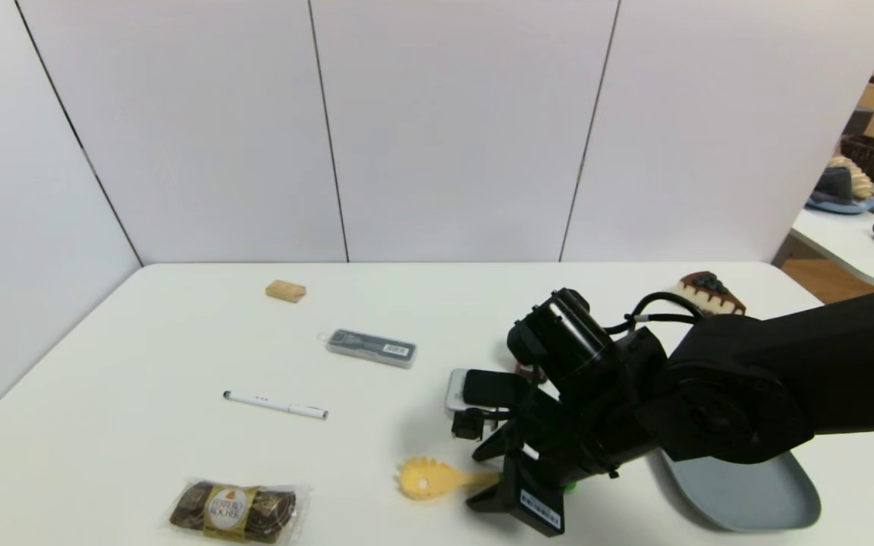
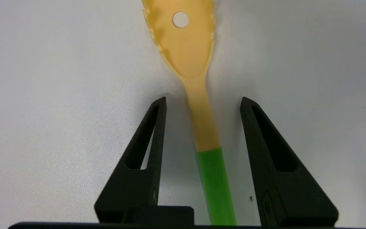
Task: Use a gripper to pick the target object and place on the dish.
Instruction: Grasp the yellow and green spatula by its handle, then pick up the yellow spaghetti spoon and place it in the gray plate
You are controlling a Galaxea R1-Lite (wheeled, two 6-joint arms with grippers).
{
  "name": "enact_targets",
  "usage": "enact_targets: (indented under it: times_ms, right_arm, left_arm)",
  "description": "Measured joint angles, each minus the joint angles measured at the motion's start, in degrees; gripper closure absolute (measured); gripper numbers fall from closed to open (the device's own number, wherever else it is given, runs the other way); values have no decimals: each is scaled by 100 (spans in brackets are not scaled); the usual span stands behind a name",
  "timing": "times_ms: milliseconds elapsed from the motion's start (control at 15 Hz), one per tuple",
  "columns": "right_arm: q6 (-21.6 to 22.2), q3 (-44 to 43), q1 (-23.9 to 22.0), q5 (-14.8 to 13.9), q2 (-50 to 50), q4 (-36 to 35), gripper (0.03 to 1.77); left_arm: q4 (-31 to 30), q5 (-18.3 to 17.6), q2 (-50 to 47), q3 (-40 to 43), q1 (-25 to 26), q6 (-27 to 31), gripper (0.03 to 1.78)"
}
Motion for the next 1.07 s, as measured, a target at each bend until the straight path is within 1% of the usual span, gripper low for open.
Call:
enact_targets:
  times_ms: [67,133,667,733,867,1067]
  right_arm:
    - [6,-7,6,9,4,0,150]
    - [11,-11,11,5,6,2,170]
    - [9,-11,12,-15,-33,-35,169]
    - [9,-16,4,-20,-72,-72,169]
    - [6,-38,-30,-22,-178,-282,175]
    - [-6,-46,-96,-9,-378,-333,175]
  left_arm:
    - [0,-2,0,0,0,0,12]
    - [0,0,0,0,0,0,12]
    - [0,-2,0,0,0,-2,12]
    - [0,-2,0,0,0,-2,12]
    - [0,-2,0,0,0,-5,12]
    - [0,0,0,0,0,-2,12]
